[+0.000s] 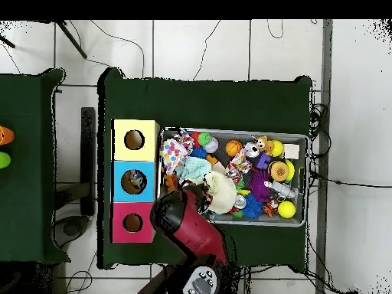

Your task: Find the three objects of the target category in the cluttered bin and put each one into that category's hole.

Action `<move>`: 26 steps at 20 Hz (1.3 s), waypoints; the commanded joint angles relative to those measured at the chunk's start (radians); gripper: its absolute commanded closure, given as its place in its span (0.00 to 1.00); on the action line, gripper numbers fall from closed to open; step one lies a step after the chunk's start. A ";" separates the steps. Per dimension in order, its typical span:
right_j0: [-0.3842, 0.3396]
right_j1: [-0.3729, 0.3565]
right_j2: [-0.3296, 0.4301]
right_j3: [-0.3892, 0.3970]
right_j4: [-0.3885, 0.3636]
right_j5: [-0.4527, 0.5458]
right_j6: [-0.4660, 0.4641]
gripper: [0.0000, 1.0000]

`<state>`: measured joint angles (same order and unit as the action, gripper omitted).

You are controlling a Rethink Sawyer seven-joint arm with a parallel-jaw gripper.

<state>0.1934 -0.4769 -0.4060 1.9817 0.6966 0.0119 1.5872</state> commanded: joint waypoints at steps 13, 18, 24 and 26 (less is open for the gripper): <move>-0.199 -0.215 0.181 0.068 -0.137 0.186 0.119 1.00; -0.263 -0.097 0.262 0.042 -0.201 0.018 0.148 1.00; -0.286 0.052 0.297 -0.025 -0.262 -0.148 0.199 1.00; -0.270 0.090 0.283 -0.054 -0.259 -0.171 0.200 1.00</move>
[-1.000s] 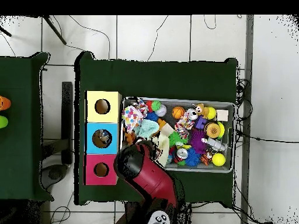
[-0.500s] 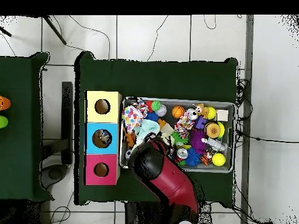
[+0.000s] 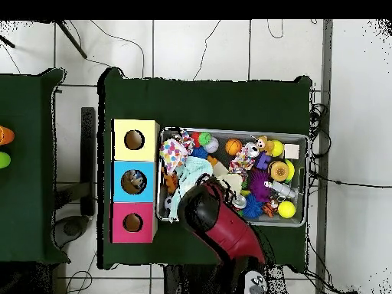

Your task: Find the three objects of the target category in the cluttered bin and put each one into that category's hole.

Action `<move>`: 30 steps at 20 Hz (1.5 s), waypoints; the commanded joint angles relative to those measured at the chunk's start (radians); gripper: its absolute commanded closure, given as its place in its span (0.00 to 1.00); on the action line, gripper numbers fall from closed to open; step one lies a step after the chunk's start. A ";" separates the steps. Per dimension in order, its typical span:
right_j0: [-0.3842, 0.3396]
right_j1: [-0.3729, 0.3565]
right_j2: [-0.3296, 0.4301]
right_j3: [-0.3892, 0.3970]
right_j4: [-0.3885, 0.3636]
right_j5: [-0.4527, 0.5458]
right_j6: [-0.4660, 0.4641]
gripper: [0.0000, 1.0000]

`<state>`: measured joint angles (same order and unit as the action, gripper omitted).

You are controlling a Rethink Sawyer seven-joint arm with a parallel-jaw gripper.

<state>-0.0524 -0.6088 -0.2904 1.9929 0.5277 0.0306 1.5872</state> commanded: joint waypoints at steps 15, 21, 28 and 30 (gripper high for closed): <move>0.122 0.376 0.130 -0.195 0.144 -0.191 0.245 1.00; 0.186 0.379 0.133 -0.240 0.311 -0.122 0.266 1.00; 0.379 0.457 -0.139 -0.406 0.484 0.223 0.380 1.00; 0.383 0.478 -0.162 -0.447 0.475 0.271 0.434 1.00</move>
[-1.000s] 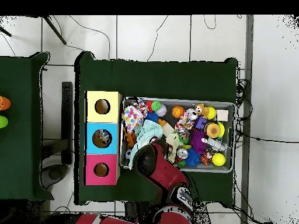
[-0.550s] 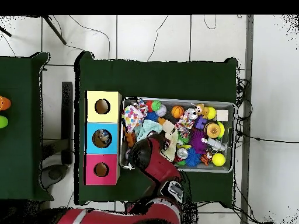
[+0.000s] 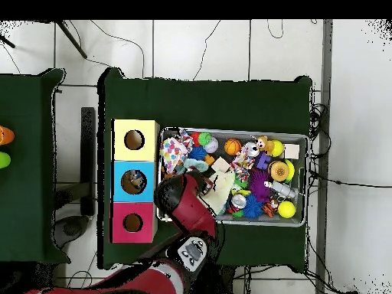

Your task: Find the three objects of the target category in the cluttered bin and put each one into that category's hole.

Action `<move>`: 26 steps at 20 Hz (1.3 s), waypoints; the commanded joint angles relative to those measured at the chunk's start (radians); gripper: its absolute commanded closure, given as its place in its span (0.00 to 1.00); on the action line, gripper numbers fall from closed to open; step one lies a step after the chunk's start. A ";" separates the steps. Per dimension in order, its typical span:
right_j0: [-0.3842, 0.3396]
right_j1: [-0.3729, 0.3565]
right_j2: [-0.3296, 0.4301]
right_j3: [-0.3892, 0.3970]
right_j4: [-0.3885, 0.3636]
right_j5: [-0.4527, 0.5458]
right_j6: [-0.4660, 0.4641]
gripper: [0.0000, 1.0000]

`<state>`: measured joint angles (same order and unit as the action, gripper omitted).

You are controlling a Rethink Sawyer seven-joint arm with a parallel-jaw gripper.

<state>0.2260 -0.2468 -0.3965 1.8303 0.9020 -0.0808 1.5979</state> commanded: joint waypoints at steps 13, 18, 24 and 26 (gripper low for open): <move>-0.029 -0.047 0.010 -0.151 -0.049 0.327 0.281 1.00; -0.619 -0.213 0.369 0.145 -0.560 -0.076 0.046 1.00; -1.097 -0.148 0.539 0.013 -1.146 0.007 -0.106 1.00; -1.208 -0.127 0.604 -0.050 -1.286 0.082 -0.142 1.00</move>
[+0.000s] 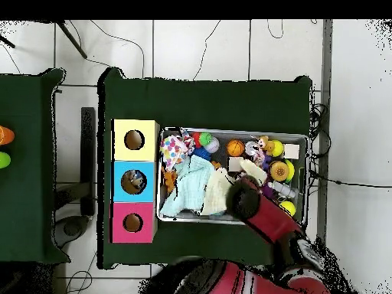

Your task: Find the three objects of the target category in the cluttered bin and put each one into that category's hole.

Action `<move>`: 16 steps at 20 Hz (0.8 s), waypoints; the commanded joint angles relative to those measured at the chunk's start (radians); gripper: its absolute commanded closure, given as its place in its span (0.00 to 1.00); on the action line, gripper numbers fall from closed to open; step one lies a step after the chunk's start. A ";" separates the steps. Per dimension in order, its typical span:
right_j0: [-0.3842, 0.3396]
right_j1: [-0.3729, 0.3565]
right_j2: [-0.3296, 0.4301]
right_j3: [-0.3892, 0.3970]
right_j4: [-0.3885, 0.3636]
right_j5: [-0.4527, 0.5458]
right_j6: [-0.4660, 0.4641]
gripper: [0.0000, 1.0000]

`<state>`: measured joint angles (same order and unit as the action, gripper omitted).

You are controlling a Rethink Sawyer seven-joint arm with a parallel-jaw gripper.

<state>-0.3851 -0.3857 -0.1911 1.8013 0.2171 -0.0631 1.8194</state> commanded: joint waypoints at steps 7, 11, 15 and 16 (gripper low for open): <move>-0.831 0.078 0.580 -0.165 -0.901 0.229 -0.422 1.00; -0.863 0.079 0.634 -0.204 -0.967 0.286 -0.407 1.00; -0.777 0.093 0.552 -0.226 -1.059 0.218 -0.260 1.00; -0.741 0.086 0.518 -0.226 -1.073 0.194 -0.209 1.00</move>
<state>-1.1694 -0.3786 0.3861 1.7122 -0.6413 0.0379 1.8036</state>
